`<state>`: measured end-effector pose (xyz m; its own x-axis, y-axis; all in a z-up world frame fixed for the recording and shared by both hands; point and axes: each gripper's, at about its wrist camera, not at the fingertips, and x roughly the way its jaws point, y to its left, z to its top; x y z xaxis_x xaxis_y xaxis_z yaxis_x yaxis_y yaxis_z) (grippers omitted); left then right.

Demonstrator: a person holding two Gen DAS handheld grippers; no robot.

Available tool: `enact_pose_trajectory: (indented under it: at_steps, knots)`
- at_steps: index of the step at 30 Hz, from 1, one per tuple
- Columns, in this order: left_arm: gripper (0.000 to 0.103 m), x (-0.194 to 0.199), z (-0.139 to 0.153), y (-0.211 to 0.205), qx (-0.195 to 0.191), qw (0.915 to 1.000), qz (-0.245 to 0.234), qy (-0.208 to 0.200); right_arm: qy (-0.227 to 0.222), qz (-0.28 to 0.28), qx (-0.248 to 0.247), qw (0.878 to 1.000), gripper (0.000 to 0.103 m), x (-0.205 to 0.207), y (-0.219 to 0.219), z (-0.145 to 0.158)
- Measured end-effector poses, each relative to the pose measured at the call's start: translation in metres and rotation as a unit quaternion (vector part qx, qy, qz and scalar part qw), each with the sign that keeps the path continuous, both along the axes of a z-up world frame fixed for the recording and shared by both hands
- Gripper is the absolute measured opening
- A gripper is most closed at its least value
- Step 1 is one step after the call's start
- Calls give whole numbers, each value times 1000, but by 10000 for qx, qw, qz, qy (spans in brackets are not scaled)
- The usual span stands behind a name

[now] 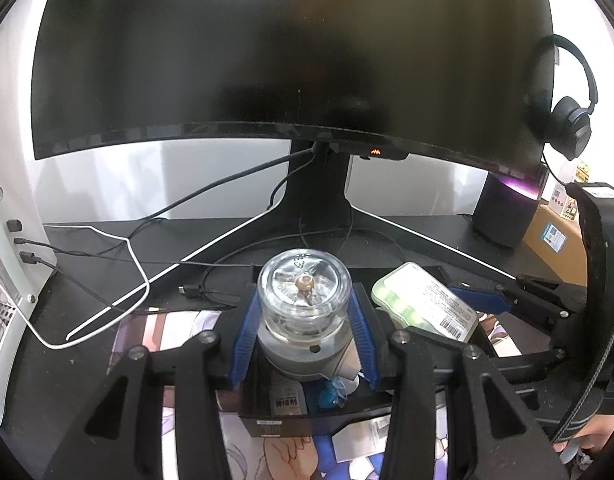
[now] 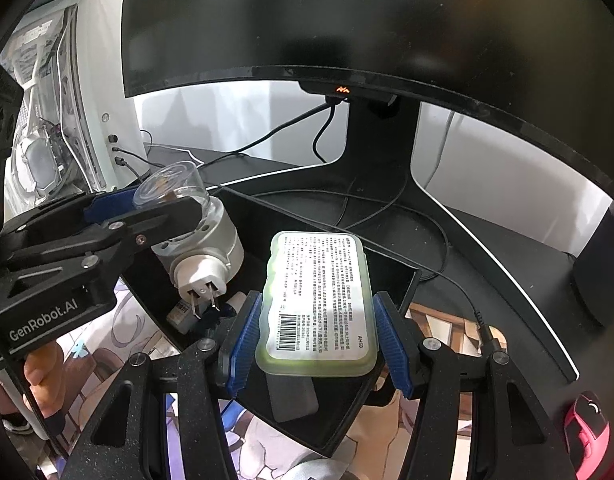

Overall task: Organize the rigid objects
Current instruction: 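Lower the plug adapter into the black box with the left tool while the right tool drops the container in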

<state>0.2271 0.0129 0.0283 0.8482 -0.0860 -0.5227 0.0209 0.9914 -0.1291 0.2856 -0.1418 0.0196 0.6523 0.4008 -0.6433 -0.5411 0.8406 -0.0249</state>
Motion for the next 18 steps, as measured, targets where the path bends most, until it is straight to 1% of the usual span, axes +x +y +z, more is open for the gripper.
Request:
enact_pose_trajectory:
  at_steps: [7,18]
  knots:
    - [42,3,-4,1,-25,10000,-28,89,38,37,-29,10000,56,-1,3,-1]
    - [43,4,-6,5,-92,9999,-33,101,57,46,-19,10000,56,-1,3,-2]
